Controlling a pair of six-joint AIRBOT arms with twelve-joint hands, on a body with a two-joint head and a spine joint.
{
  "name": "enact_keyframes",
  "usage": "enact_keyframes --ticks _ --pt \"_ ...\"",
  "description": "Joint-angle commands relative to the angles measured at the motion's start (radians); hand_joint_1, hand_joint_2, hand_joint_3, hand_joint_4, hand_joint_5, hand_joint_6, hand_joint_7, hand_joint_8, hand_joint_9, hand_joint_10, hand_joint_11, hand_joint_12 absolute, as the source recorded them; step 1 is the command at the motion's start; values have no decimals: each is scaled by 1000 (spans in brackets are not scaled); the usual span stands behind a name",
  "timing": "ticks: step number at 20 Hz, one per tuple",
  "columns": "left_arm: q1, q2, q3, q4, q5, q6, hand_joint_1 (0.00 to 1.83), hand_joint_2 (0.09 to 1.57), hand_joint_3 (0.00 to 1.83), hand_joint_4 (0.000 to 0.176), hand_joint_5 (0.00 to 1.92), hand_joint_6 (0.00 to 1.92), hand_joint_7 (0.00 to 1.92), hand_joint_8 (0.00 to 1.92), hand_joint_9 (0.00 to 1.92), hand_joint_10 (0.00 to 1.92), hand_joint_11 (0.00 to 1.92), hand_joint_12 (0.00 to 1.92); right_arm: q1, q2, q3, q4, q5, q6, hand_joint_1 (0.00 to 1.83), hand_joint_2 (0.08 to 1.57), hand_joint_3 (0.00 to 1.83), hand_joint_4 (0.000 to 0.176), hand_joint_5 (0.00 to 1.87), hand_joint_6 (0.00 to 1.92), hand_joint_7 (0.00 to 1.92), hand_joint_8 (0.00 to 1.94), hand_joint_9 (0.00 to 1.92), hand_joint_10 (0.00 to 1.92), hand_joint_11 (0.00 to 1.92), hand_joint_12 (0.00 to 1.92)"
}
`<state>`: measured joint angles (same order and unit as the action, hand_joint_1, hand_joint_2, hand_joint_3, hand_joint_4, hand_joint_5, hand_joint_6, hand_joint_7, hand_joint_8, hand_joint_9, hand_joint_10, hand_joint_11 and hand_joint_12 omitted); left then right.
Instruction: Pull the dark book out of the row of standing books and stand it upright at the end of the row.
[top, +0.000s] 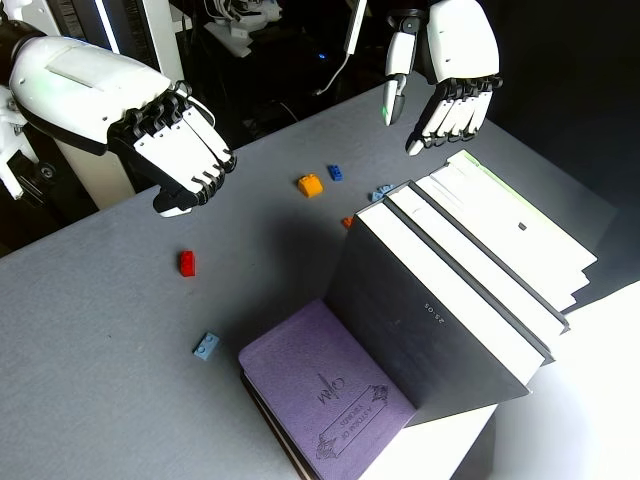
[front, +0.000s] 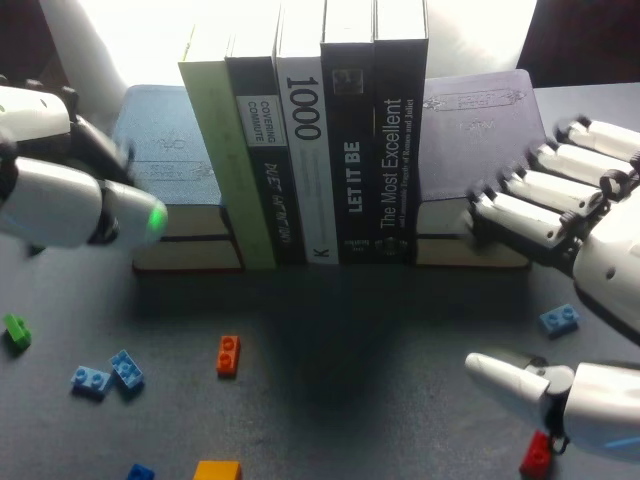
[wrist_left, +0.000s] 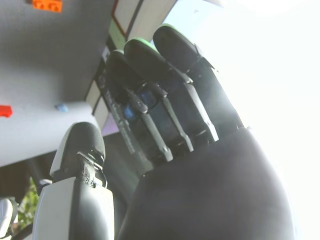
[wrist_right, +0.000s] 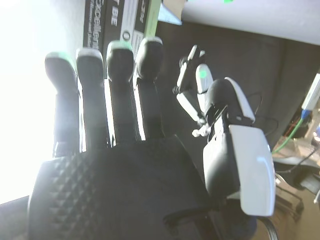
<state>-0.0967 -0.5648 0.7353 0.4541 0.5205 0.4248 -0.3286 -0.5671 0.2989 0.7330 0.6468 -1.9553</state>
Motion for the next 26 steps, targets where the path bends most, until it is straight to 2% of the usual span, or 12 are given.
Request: enact_keyframes --ticks 1,3,4,8,10,11,13,14,15,21,22,26 --pt "-12 8 1 28 -81 1 36 1268 2 3 132 0 128 0 149 0 0 556 8 5 -11 -45 91 -7 0 1161 82 0 66 169 121 2 43 40 0 0" --pt "-12 8 1 28 -81 1 4 1270 0 15 150 6 142 5 141 3 7 556 8 3 -13 -45 94 -8 0 1160 69 0 58 158 98 2 16 26 0 0" --pt "-12 8 1 28 -81 1 10 1281 3 1 135 2 135 1 130 1 1 541 8 3 -14 -45 99 -8 0 1173 70 0 72 161 110 7 22 29 0 0" --pt "-13 7 2 28 -81 1 0 1268 0 11 117 3 124 3 124 3 0 486 22 0 -35 -45 161 -28 0 1160 57 0 81 160 130 13 41 35 0 0" --pt "-15 7 0 28 -82 2 3 1280 1 0 126 0 138 1 149 4 0 540 47 -11 -29 -45 183 -54 0 1173 58 0 152 187 156 22 61 43 0 0" --pt "-15 7 1 28 -82 4 0 1268 0 12 117 0 126 0 141 0 0 538 64 -21 -20 -45 184 -68 0 1168 53 0 249 230 151 18 44 35 0 0" --pt "-16 7 2 28 -82 8 0 1264 0 16 112 0 132 3 133 1 0 519 88 -40 10 -56 186 -71 0 1169 47 0 419 312 201 34 57 40 0 0" --pt "-17 7 3 28 -82 11 57 1264 0 0 154 5 158 4 153 4 0 556 100 -47 31 -56 185 -63 0 1172 45 0 512 355 228 42 61 41 0 0" --pt "-18 7 3 28 -82 11 48 1264 0 0 153 2 153 1 157 3 0 566 111 -55 52 -56 178 -52 0 1174 42 0 557 376 235 40 58 39 0 0" --pt "-20 6 1 28 -82 14 0 1271 3 0 122 0 107 1 119 0 0 519 209 -158 134 -85 146 -77 0 1189 41 0 684 433 227 27 28 24 0 0" --pt "-20 6 1 28 -82 14 0 1256 0 11 126 2 133 11 128 3 0 517 224 -191 156 -90 144 -88 0 1185 37 0 681 434 195 12 5 4 0 0" --pt "-19 6 -1 28 -82 14 1 1272 0 1 139 4 117 1 132 3 0 496 265 -296 247 -94 159 -128 0 1196 28 0 747 473 245 21 5 1 0 0"
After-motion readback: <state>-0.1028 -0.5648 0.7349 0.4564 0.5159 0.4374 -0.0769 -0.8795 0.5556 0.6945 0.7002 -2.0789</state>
